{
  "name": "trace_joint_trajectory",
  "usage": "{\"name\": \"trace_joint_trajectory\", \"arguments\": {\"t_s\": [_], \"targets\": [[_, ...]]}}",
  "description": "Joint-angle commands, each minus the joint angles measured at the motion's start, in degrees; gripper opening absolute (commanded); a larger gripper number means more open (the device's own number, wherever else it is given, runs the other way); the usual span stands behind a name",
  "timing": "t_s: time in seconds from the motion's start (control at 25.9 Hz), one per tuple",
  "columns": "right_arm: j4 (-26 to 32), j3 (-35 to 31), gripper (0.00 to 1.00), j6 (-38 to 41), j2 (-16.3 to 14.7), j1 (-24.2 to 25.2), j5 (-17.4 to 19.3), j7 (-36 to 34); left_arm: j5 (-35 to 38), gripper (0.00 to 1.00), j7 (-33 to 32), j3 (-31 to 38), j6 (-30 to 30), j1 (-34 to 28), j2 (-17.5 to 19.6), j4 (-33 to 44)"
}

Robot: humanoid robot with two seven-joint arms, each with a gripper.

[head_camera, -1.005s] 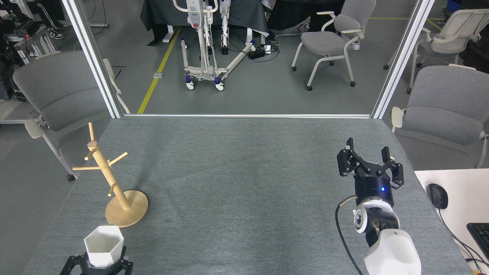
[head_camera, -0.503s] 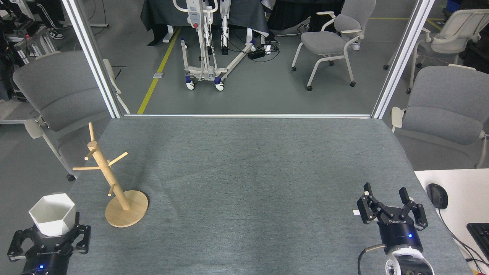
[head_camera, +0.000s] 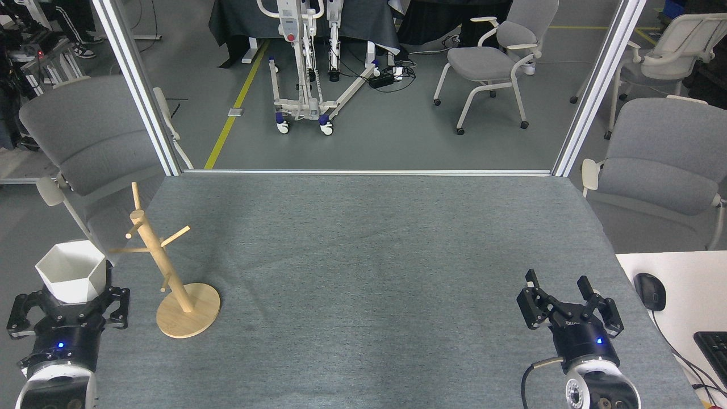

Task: Hang cup on storage rack
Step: 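Move the held cup with the left gripper onto a wooden rack peg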

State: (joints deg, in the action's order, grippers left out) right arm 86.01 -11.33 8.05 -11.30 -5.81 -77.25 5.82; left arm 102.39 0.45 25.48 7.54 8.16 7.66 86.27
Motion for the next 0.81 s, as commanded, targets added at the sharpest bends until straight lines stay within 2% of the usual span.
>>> {"name": "trace_joint_trajectory", "arguments": {"t_s": [0.0, 0.31, 0.5, 0.77], "targets": [[-0.05, 0.00, 0.99, 0.04, -0.03, -0.08, 0.00, 0.06, 3.07, 0.00, -0.01, -0.08, 0.10, 1.24, -0.19, -0.49], [-0.41, 0.08, 0.99, -0.14, 0.32, -0.69, -0.09, 0.33, 5.89, 0.00, 0.08, -0.70, 0.37, 1.77, -0.54, -1.45], [0.12, 0.44, 0.99, -0.22, 2.43, -0.69, -1.93, 0.15, 7.12, 0.00, 0.08, -3.16, 0.37, 1.33, -0.37, -1.37], [0.21, 0.79, 0.99, -0.58, 2.87, -0.78, -2.20, 0.06, 10.98, 0.00, 0.08, -5.62, 0.37, 1.16, -0.72, -1.54]]}}
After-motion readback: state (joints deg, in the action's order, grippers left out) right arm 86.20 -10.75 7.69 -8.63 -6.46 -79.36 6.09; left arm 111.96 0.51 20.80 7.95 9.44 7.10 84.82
